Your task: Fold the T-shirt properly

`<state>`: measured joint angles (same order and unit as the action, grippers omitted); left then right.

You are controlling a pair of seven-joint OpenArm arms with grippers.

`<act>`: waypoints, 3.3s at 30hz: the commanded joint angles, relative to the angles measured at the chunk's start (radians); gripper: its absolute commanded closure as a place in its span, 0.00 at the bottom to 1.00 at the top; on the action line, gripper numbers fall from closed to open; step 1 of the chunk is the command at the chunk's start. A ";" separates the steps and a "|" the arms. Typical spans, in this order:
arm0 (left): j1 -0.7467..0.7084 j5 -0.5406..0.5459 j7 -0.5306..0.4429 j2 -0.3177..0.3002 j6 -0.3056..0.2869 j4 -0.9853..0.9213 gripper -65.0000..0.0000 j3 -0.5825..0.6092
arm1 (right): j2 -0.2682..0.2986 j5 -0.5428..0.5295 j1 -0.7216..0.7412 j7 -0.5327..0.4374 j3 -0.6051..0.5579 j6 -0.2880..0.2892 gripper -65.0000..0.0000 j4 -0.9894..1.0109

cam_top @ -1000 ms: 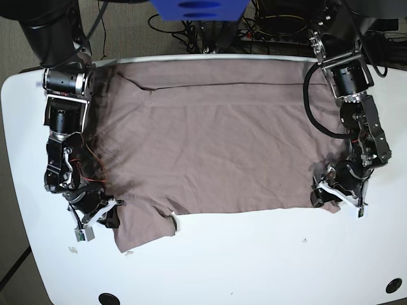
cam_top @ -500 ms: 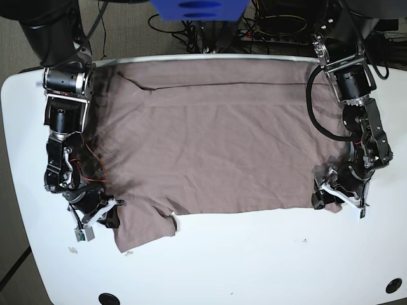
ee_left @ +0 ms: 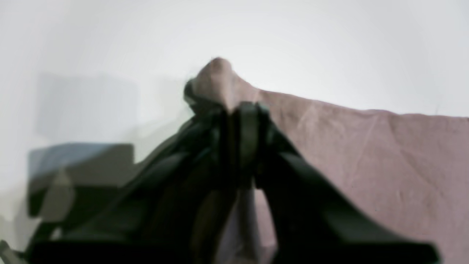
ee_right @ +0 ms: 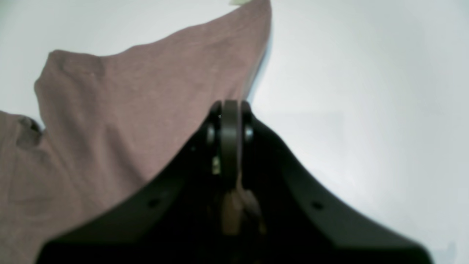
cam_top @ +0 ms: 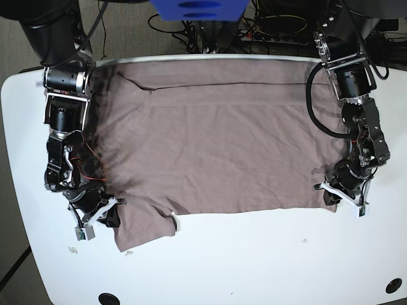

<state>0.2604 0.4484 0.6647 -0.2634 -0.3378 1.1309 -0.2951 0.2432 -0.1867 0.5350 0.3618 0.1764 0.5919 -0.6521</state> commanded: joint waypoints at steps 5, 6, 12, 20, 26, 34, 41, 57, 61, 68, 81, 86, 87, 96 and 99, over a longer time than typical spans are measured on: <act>0.022 0.026 0.002 -0.013 -0.013 0.015 0.99 -0.013 | 0.008 0.015 0.015 0.024 -0.003 0.003 1.00 -0.022; 0.022 0.026 0.005 -0.014 -0.013 0.016 0.99 -0.014 | 0.008 0.015 0.014 0.024 -0.004 0.003 1.00 -0.027; 0.022 0.022 0.030 -0.013 -0.010 0.028 0.97 -0.016 | 0.019 0.019 -0.001 0.028 -0.006 -0.011 1.00 -0.110; 0.025 0.026 0.026 -0.012 -0.007 0.032 0.98 -0.014 | 0.035 0.015 -0.014 0.036 0.013 -0.028 1.00 -0.171; 0.024 0.025 0.017 -0.012 -0.004 0.031 0.99 -0.014 | 0.044 0.015 -0.022 0.035 0.031 -0.038 1.00 -0.192; 0.029 0.018 0.007 -0.016 -0.005 0.031 0.99 -0.009 | 0.043 0.014 -0.026 0.040 0.064 -0.051 1.00 -0.200; 0.019 0.018 0.014 -0.023 -0.006 0.057 0.99 -0.005 | 0.042 0.013 -0.033 0.032 0.063 -0.048 1.00 -0.231; -0.017 -0.037 0.056 -0.022 -0.010 0.154 0.99 -0.012 | 0.045 0.017 -0.093 0.057 0.061 -0.045 1.00 -0.386; -0.030 -0.064 0.058 -0.022 -0.008 0.165 0.99 -0.012 | 0.046 0.017 -0.108 0.059 0.060 -0.044 1.00 -0.419; -0.060 -0.068 0.080 -0.025 -0.012 0.234 0.99 -0.010 | 0.047 0.017 -0.134 0.061 0.062 -0.045 1.00 -0.480; -0.089 -0.039 0.120 -0.023 -0.016 0.344 0.99 -0.023 | 0.047 0.020 -0.167 0.116 0.072 -0.046 1.00 -0.557; -0.079 -0.053 0.109 -0.020 -0.013 0.323 0.99 -0.017 | 0.047 0.019 -0.151 0.098 0.063 -0.046 1.00 -0.515; -0.076 -0.053 0.109 -0.020 -0.012 0.319 0.99 -0.016 | 0.047 0.019 -0.149 0.096 0.062 -0.046 1.00 -0.509; -0.073 -0.050 0.106 -0.021 -0.016 0.297 1.00 -0.019 | 0.047 0.023 -0.148 0.086 0.066 -0.043 1.00 -0.465; -0.078 -0.050 0.105 -0.020 -0.015 0.300 1.00 -0.023 | 0.047 0.023 -0.157 0.086 0.067 -0.043 1.00 -0.474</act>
<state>0.1684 0.3889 0.7929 -0.2684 -0.3519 1.4143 -0.3088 0.2768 -0.1505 0.3588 0.4763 0.2359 0.5468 -1.1030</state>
